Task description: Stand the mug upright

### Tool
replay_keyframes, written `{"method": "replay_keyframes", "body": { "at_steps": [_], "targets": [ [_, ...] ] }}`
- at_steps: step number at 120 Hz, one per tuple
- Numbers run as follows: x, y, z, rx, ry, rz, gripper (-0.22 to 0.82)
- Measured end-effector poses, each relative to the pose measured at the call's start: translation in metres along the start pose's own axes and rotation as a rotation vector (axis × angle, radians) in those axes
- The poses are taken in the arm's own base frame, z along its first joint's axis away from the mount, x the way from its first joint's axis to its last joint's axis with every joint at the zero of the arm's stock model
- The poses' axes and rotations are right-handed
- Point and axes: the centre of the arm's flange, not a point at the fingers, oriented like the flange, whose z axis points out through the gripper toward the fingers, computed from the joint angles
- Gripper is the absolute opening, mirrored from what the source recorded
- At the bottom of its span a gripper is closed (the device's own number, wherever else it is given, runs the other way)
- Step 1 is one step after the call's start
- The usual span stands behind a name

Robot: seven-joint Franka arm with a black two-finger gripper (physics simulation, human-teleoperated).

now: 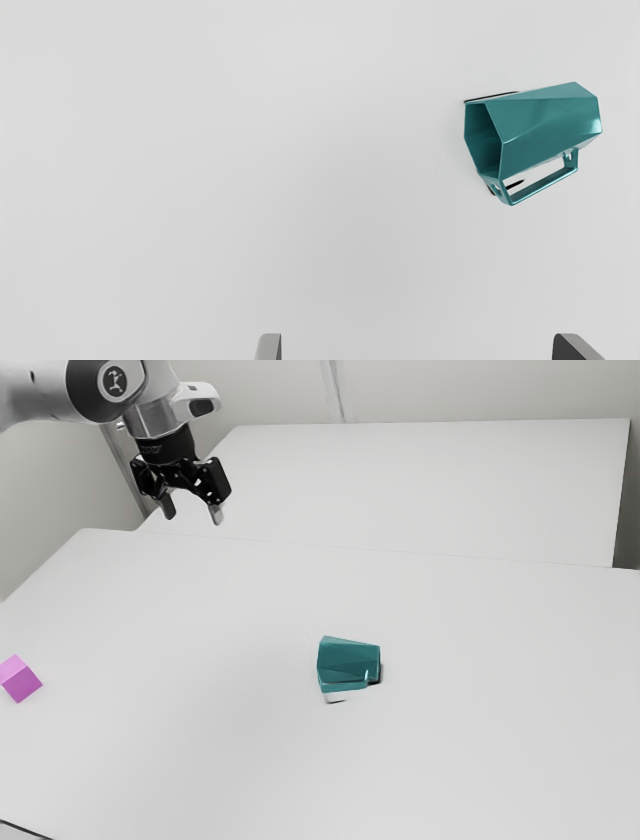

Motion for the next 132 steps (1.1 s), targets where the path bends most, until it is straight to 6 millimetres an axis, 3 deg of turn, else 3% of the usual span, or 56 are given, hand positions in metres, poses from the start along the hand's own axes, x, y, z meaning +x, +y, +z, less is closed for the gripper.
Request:
{"method": "replay_keyframes", "body": {
  "at_steps": [39,51,84,132],
  "targets": [
    [-0.009,0.012,0.0,-0.003,0.003,0.017,0.59],
    [-0.014,0.014,0.014,-0.013,-0.001,0.021,0.59],
    [-0.007,0.003,0.071,-0.187,0.025,-0.019,0.59],
    [-0.01,-0.003,0.183,-0.614,0.112,-0.172,0.59]
  ]
}}
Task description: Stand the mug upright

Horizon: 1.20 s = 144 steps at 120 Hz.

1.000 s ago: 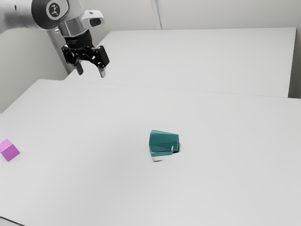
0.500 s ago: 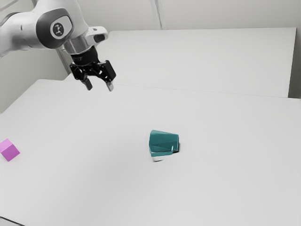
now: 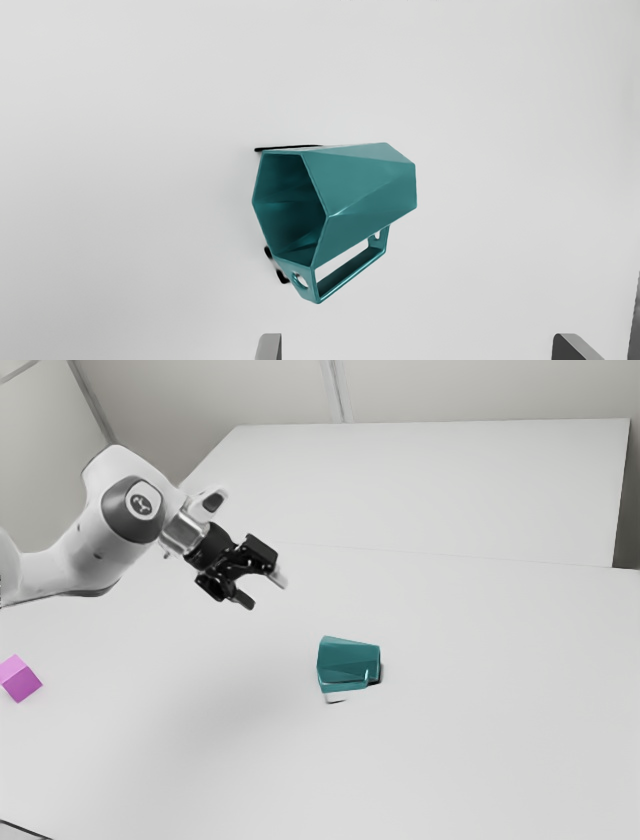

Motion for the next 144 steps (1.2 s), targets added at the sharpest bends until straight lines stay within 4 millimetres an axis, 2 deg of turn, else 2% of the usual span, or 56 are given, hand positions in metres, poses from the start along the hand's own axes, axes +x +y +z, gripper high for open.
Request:
{"method": "replay_keyframes", "body": {
  "at_steps": [17,31,83,97,118,144],
  "targets": [
    [-0.014,-0.034,0.032,-0.185,0.042,-0.105,0.59],
    [-0.021,-0.053,0.046,-0.296,0.101,-0.139,0.59],
    [-0.037,-0.116,0.093,-0.445,0.239,-0.055,0.59],
    [-0.04,-0.12,0.102,-0.453,0.25,-0.007,0.59],
    [-0.046,-0.113,0.124,-0.454,0.22,0.058,0.59],
    [-0.049,-0.114,0.136,-0.447,0.213,0.113,0.59]
  ]
}}
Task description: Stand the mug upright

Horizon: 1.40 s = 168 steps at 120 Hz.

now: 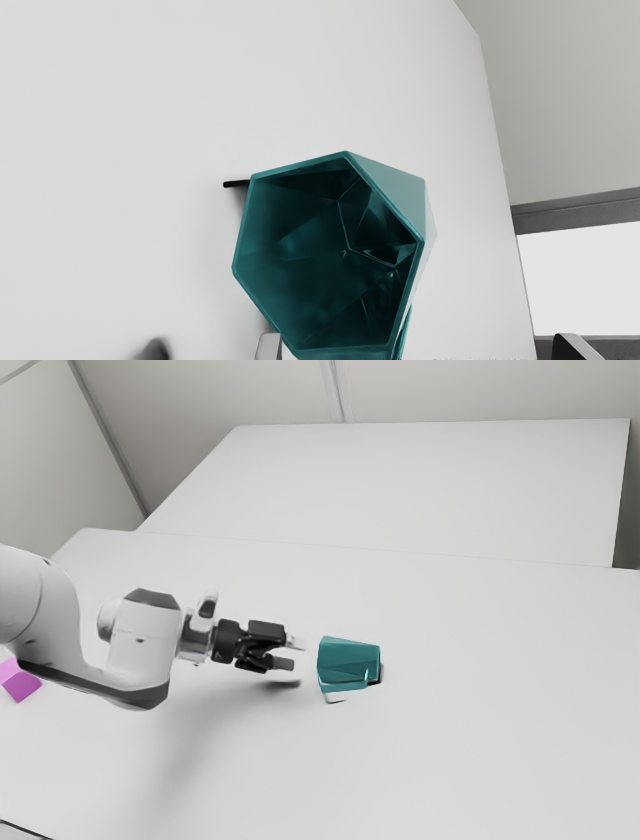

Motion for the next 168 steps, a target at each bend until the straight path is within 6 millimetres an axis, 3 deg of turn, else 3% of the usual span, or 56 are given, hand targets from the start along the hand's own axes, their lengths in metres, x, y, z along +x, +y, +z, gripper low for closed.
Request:
{"method": "replay_keyframes", "body": {
  "at_steps": [79,117,168],
  "targets": [
    [-0.004,0.025,0.031,-0.04,-0.005,0.109,0.59],
    [0.002,0.022,0.045,-0.041,-0.013,0.133,0.59],
    [-0.005,0.029,0.071,-0.058,-0.04,0.148,0.58]
  ]
}}
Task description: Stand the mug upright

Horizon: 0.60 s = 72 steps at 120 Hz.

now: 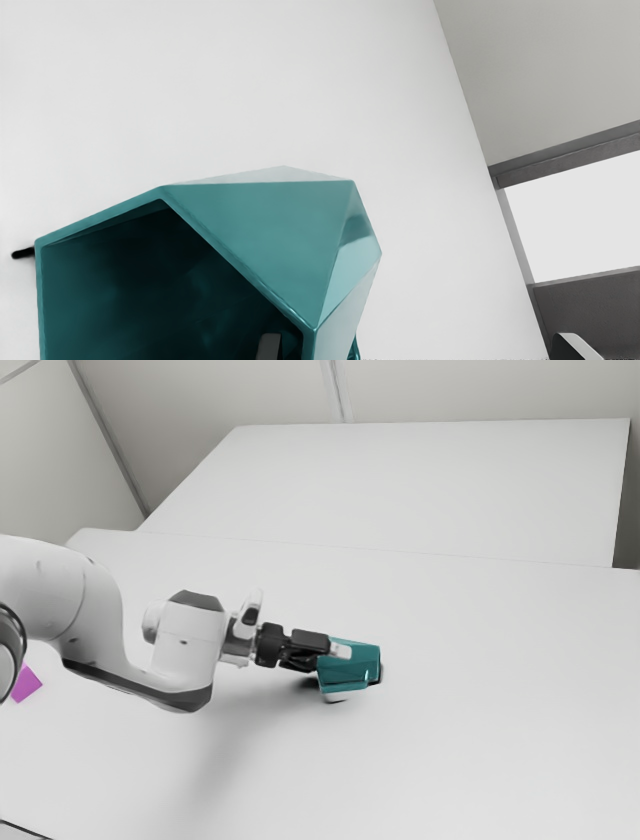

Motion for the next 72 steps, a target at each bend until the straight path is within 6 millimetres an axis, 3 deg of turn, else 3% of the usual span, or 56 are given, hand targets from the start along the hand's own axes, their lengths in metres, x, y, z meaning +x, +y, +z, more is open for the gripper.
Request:
{"method": "replay_keyframes", "body": {
  "at_steps": [16,48,72],
  "targets": [
    [-0.0002,0.001,0.002,-0.002,-0.002,0.005,0.45],
    [0.0025,0.0025,0.0017,-0.003,0.002,0.016,0.02],
    [0.0055,0.0053,0.0024,0.006,0.004,0.031,-0.12]
  ]
}}
